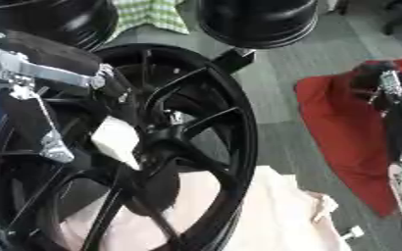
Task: Pull the pin out of the wheel hub.
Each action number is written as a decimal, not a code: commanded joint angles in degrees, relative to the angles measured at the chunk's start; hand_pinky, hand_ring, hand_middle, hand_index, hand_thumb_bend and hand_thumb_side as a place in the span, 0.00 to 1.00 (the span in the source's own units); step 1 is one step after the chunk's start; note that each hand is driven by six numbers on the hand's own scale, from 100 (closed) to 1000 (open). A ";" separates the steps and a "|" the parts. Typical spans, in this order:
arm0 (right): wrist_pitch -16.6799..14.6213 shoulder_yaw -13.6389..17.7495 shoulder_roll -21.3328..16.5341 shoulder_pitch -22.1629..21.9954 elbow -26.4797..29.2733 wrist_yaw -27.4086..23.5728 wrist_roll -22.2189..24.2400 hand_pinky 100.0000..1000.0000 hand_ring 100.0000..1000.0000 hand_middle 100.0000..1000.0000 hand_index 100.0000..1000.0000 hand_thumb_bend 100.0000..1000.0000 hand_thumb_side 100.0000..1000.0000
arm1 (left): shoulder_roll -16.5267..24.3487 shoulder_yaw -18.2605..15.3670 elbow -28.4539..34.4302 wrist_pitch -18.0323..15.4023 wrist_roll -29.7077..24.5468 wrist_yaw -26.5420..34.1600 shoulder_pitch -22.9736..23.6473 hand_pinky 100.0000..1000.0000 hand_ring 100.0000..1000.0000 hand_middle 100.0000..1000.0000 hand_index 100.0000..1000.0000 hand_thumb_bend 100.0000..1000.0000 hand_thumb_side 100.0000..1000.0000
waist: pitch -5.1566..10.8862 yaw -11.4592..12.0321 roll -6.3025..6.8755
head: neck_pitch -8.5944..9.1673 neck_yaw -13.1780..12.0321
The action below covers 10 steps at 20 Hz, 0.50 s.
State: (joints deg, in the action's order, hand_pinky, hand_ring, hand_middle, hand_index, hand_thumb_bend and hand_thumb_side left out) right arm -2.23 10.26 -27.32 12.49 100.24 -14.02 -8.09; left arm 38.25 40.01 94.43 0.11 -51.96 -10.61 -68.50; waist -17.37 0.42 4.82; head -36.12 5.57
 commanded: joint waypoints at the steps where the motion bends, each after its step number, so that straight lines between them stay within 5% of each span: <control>1: -0.12 0.62 -0.66 0.26 0.57 -0.03 0.02 0.70 0.67 0.58 0.70 0.00 0.77 | 0.75 -0.30 -0.23 -0.46 0.00 -0.47 -0.65 0.74 0.70 0.62 0.74 0.40 0.00 | 0.66 -0.09 -0.40 | 0.81 -0.35; 10: -0.28 0.75 -0.48 0.32 0.70 -0.13 -0.14 0.70 0.67 0.58 0.69 0.00 0.77 | 0.32 -0.65 0.68 -0.97 0.00 -0.84 -0.75 0.70 0.63 0.53 0.65 0.30 0.00 | 0.53 0.02 -0.35 | 0.79 -0.68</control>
State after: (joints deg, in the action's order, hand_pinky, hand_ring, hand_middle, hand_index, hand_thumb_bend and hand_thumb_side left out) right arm -2.35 10.54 -26.96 12.49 100.23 -14.02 -8.21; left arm 37.74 40.39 94.30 -0.55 -51.94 -11.14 -68.46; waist -17.68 0.42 4.82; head -36.12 5.07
